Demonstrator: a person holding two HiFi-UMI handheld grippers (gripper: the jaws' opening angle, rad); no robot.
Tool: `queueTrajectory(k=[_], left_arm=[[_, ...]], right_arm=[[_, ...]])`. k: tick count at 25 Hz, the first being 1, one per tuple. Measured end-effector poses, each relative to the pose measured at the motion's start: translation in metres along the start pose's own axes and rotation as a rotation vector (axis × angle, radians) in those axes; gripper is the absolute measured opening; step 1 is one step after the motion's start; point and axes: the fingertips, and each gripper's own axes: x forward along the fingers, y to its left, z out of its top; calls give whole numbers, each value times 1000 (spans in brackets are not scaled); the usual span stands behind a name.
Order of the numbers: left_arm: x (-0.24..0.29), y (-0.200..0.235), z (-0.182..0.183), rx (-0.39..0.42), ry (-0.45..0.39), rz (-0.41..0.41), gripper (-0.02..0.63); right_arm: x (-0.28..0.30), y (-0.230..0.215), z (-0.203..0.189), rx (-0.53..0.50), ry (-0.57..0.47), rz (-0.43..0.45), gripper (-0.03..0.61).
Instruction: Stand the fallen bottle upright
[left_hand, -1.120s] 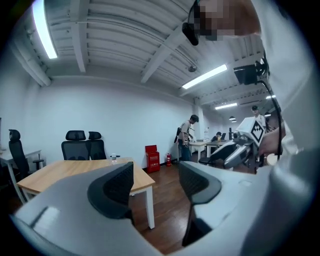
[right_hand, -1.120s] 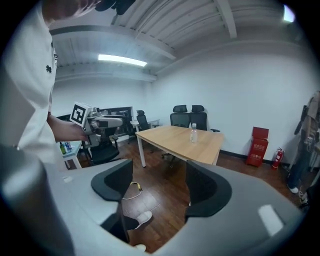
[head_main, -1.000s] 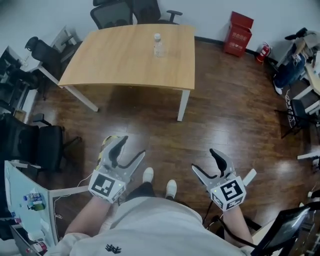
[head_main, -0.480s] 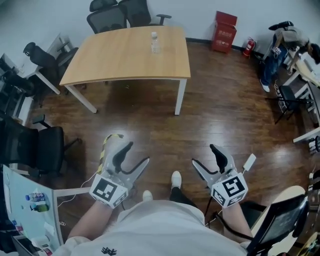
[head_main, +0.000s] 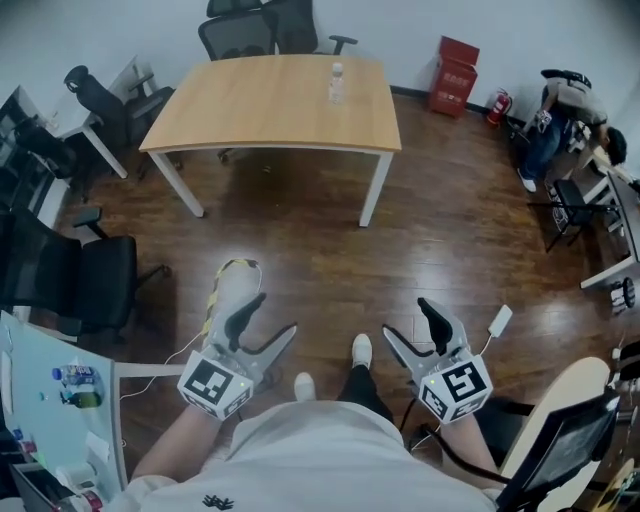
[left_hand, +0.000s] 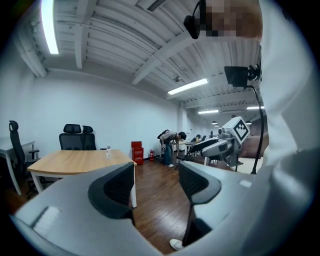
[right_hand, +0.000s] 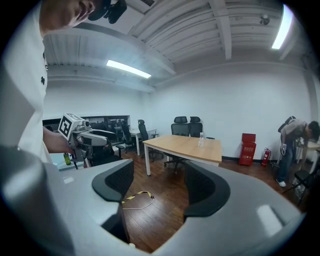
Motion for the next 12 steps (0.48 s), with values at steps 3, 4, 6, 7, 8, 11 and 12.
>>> queueTrajectory(k=[3,4,6,7,8,11,12], left_arm=[[-12,1,2,-11,-19,1,279],[-15,1,2,-8,-20,1,279],[-20,1,1,-6,-21,1,279],[-23,1,0,-8,-22,1,279],[-25,2,-1,-9,-23,1,279],[-32,5,-4,-9,-19,3,279],[-35,7,-6,-8,-16,5,279]], right_arm=[[1,10,5,-21,-4,-4,321],[1,12,7,-24,-6,-5,320],[1,18,9,-28,-10,-7,319],[0,20,10,-30,-11,-8,318],[0,22,11,-32,-11,-10,316],[-1,28,11,-30,-11,-16,313],[0,31,10,-28,-11,-18,311]])
